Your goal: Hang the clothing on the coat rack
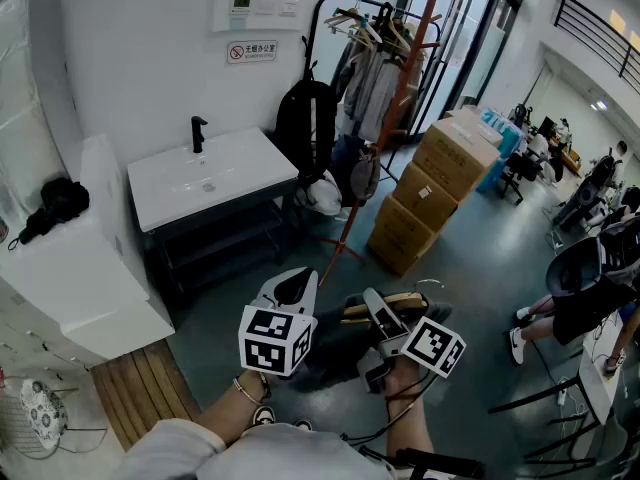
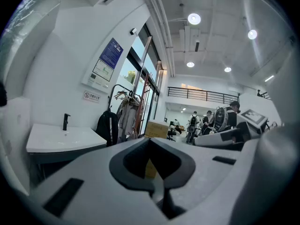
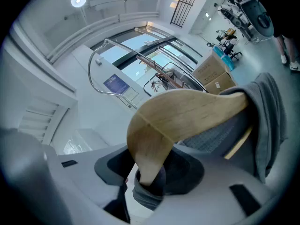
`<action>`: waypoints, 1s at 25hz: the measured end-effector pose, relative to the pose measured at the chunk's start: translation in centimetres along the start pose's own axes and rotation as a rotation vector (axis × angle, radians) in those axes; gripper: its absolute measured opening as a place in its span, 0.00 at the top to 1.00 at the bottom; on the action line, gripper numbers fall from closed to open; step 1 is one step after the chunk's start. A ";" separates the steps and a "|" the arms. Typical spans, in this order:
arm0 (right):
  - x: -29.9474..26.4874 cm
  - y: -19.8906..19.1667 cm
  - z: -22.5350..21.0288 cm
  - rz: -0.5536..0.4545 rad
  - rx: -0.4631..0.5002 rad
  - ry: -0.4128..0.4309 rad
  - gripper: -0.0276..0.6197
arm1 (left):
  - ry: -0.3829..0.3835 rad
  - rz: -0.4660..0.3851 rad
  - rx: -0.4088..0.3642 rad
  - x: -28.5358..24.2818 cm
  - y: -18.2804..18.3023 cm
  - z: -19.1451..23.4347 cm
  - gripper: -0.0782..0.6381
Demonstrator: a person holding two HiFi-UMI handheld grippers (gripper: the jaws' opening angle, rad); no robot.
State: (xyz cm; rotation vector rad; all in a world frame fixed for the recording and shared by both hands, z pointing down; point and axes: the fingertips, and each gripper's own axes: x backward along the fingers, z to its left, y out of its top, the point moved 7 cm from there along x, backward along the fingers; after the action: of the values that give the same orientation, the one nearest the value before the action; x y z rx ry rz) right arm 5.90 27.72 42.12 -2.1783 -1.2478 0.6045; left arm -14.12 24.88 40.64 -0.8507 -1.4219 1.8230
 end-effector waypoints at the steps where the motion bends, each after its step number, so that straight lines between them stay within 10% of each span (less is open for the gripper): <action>1: 0.1 -0.1 0.1 0.000 0.000 0.001 0.66 | 0.001 0.000 -0.001 0.2 0.0 0.0 0.88; 25: -1.1 0.7 0.8 -0.051 0.016 -0.005 0.66 | -0.038 -0.016 -0.002 0.6 1.5 4.3 0.88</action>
State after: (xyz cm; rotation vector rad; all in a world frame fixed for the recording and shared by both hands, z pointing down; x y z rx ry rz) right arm 5.36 26.70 41.23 -2.1258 -1.2927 0.5973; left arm -18.14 22.73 40.01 -0.8068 -1.4502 1.8354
